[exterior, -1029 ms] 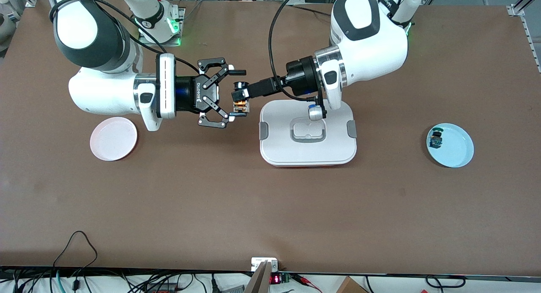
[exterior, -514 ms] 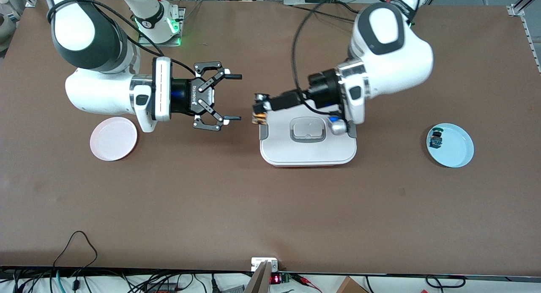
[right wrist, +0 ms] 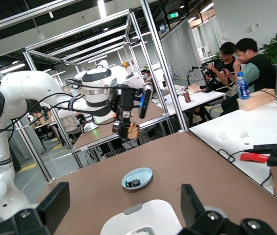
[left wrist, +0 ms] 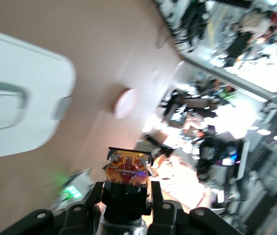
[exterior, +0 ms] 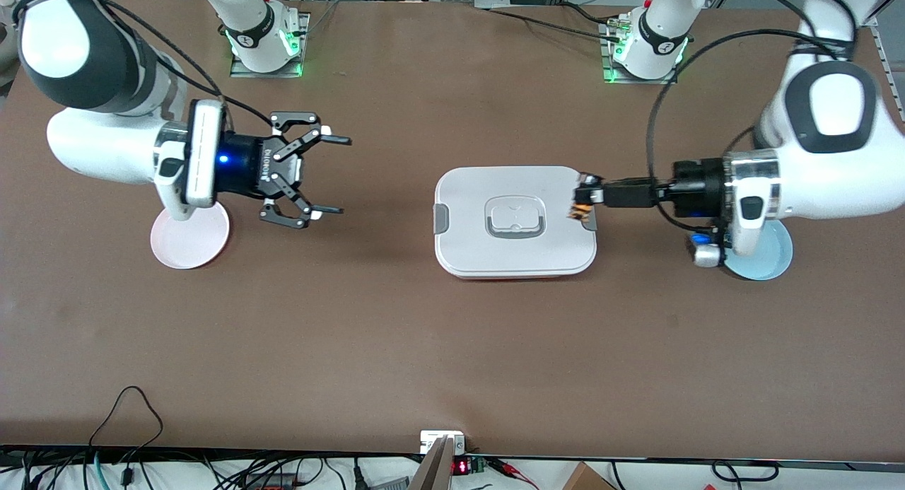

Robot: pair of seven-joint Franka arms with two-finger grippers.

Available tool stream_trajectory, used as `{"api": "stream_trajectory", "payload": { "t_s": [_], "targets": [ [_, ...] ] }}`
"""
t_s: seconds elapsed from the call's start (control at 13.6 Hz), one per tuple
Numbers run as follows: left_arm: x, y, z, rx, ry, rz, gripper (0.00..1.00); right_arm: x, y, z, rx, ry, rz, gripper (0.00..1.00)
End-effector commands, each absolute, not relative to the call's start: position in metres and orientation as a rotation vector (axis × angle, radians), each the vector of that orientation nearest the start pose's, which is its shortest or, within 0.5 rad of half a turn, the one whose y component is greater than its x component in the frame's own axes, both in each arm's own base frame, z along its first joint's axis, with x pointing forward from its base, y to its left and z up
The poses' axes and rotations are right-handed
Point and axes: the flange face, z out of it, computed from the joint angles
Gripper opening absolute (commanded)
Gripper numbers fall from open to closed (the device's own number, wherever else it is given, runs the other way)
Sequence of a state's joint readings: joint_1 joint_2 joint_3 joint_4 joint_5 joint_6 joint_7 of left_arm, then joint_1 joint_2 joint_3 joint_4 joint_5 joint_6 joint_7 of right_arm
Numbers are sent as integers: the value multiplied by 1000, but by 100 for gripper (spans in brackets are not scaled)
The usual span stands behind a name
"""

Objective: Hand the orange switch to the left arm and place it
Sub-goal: 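Carry the switch to the blue plate while the right gripper withdraws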

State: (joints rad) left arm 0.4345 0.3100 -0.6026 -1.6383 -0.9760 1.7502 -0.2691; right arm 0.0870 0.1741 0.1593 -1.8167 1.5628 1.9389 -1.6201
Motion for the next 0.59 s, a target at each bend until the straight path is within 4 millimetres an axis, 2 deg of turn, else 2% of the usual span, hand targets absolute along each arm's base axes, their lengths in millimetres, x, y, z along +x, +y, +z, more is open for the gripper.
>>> {"api": "stream_trajectory", "payload": {
  "t_s": [0.0, 0.07, 0.29, 0.37, 0.51],
  "targets": [
    [601, -99, 500, 2276, 287, -501, 0, 585, 181, 496, -1523, -910, -908, 100],
    [595, -84, 493, 2386, 253, -544, 0, 585, 168, 494, -1538, -903, -859, 100],
    [574, -36, 475, 2699, 0, -563, 0, 587, 129, 490, -1608, -891, -760, 100],
    [568, -10, 467, 2772, -18, -576, 0, 586, 119, 490, -1617, -867, -721, 100],
    [559, 37, 441, 2881, -65, -619, 0, 585, 113, 492, -1671, -816, -614, 100]
  ]
}}
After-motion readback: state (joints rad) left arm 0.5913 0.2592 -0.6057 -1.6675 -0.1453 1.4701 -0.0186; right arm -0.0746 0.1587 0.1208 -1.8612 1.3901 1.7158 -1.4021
